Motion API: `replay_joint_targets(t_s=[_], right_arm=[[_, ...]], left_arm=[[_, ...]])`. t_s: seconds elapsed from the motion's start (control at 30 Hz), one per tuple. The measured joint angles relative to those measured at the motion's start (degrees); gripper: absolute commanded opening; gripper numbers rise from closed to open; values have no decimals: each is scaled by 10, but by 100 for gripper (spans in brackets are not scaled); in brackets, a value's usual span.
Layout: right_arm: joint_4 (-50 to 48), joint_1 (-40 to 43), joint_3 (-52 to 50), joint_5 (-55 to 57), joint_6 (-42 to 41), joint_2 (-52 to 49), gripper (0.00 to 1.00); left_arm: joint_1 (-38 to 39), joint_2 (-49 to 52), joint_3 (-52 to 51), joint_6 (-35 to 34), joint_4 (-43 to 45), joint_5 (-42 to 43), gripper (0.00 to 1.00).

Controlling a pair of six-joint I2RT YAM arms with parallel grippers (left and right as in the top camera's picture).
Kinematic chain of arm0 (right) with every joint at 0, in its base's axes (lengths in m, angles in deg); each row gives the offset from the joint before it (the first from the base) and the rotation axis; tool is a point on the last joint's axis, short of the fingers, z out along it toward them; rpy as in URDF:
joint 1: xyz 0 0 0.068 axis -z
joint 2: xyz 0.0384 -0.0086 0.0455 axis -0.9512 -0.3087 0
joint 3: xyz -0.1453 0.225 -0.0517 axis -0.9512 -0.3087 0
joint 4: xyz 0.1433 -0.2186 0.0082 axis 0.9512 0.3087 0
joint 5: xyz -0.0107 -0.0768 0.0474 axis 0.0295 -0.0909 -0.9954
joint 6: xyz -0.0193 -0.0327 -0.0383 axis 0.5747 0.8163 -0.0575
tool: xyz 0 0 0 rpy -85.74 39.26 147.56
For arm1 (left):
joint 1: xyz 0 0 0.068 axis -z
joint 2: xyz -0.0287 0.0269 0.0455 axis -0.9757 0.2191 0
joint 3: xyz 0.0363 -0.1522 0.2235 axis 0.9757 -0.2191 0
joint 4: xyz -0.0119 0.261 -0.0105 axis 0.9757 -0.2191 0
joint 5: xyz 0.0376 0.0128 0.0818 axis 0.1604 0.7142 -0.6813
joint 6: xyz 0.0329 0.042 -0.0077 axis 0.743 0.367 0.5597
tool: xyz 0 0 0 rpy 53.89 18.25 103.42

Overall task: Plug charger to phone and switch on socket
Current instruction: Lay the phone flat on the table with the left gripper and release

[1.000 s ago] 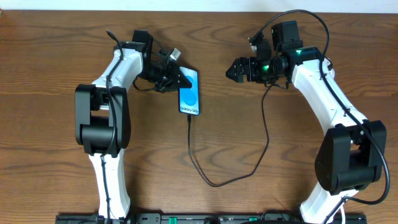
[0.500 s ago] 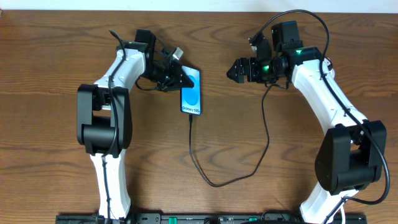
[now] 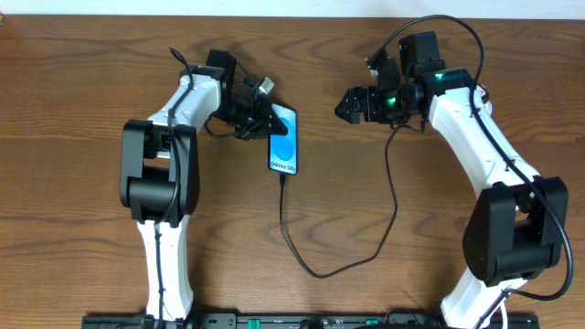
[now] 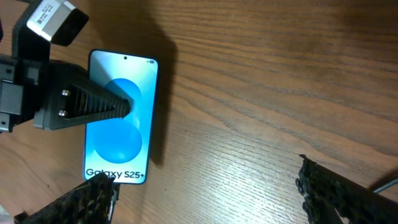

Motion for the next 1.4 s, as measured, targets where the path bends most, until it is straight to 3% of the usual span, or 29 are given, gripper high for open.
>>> replay_joint_targets(t_s=[1.13,1.4], right_arm=[[3,0,0,0,9,0,93],[5,0,0,0,9,0,93]], left_arm=[[0,10,0,-16,6,-57,9],[0,10,-2,-17,6,-69,17]])
